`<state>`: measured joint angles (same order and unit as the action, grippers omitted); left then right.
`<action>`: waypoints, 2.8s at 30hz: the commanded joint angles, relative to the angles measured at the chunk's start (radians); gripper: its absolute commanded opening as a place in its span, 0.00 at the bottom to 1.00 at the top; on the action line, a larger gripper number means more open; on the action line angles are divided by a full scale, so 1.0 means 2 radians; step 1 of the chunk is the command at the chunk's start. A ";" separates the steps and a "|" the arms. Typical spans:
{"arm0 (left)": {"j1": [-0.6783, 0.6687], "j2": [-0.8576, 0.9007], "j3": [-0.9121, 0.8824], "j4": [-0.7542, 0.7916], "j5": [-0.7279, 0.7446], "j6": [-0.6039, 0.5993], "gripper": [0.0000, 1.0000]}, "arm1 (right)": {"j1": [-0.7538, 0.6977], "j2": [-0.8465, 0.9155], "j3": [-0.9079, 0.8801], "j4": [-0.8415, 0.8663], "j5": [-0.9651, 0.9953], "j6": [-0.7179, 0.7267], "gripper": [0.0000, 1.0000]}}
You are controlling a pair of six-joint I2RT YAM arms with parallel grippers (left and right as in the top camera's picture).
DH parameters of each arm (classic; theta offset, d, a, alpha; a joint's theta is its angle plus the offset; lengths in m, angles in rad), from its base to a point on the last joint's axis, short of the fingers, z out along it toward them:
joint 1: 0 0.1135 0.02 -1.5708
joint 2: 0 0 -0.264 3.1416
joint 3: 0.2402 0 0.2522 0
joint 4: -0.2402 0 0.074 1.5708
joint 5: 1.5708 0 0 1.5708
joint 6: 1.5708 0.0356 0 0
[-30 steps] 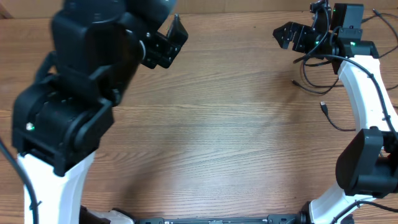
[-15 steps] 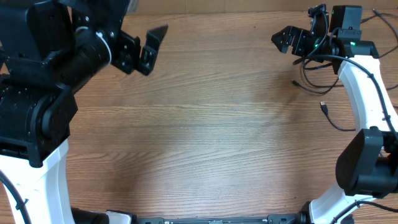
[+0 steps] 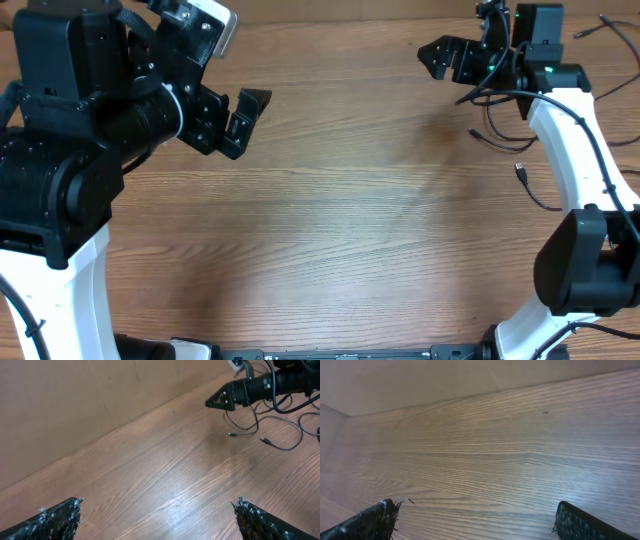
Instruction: Untangle cables
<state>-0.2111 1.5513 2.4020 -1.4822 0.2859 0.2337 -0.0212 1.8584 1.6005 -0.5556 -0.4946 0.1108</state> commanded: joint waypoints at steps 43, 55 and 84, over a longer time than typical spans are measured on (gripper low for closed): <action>0.002 -0.003 0.007 -0.005 0.009 -0.010 0.99 | -0.013 -0.089 0.048 -0.070 0.117 -0.004 1.00; 0.002 -0.003 0.007 -0.005 0.009 -0.010 1.00 | -0.011 -0.413 -0.163 0.009 0.262 -0.004 1.00; 0.002 -0.003 0.007 -0.005 0.009 -0.010 1.00 | -0.024 -0.838 -0.741 0.379 0.257 -0.004 1.00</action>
<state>-0.2111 1.5513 2.4035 -1.4963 0.2901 0.2337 -0.0650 0.2104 0.1322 0.2100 -0.0154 0.1043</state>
